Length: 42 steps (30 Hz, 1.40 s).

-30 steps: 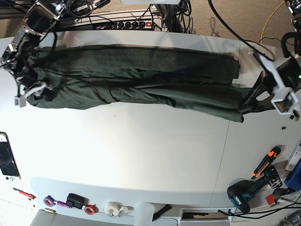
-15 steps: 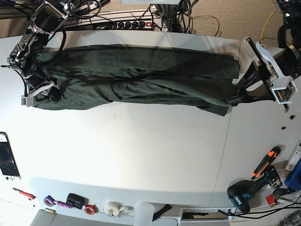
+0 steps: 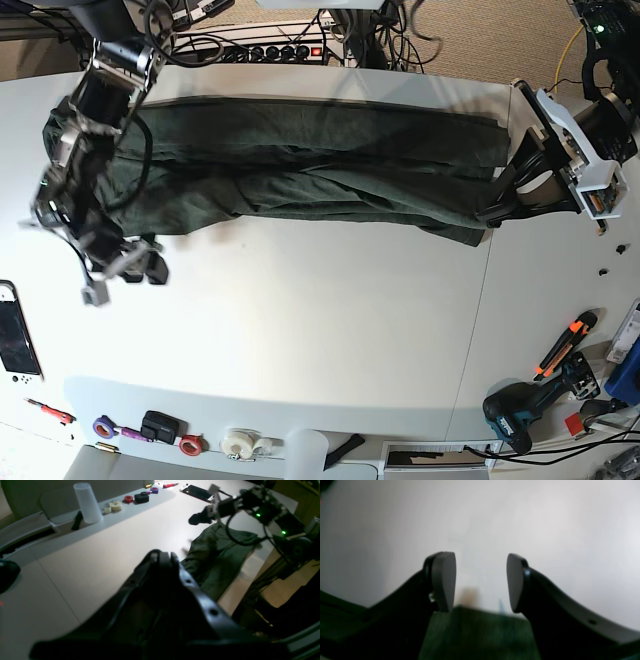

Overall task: Layout the t-shirt on the table in an organized manner, then fold the t-shirt properly
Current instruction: 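Grasp the two ends of the folded shirt with both grippers, then hold the ends and pull the folded shirt straight with both grippers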

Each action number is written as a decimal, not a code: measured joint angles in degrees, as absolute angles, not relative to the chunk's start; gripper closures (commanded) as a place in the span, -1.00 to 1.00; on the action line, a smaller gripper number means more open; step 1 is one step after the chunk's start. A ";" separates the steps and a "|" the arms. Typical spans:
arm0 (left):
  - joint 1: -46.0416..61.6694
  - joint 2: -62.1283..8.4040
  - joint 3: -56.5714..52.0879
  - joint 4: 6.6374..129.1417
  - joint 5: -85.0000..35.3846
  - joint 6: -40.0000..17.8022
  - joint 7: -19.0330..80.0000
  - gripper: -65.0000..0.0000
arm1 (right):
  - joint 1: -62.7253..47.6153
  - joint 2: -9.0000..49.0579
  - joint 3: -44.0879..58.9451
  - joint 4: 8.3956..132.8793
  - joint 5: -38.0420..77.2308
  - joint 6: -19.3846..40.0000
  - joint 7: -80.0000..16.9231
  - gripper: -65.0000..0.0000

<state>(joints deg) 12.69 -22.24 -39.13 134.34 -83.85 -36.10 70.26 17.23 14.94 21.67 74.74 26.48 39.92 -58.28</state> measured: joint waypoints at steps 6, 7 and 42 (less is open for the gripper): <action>12.69 -22.24 -39.13 134.34 -83.83 -36.10 70.26 1.00 | 18.11 14.94 10.98 74.61 11.38 39.99 -61.49 0.02; 12.69 -22.24 -39.13 134.34 -83.83 -36.10 70.26 1.00 | 18.02 15.00 10.55 74.41 11.35 40.14 -62.94 0.02; 12.69 -22.26 -39.13 134.34 -83.83 -36.10 70.26 1.00 | 20.01 22.50 10.70 62.52 28.58 40.53 -71.94 0.15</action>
<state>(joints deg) 12.69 -22.26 -39.13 134.34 -83.83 -36.10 70.26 20.01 22.50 10.70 62.52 28.58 40.53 -71.94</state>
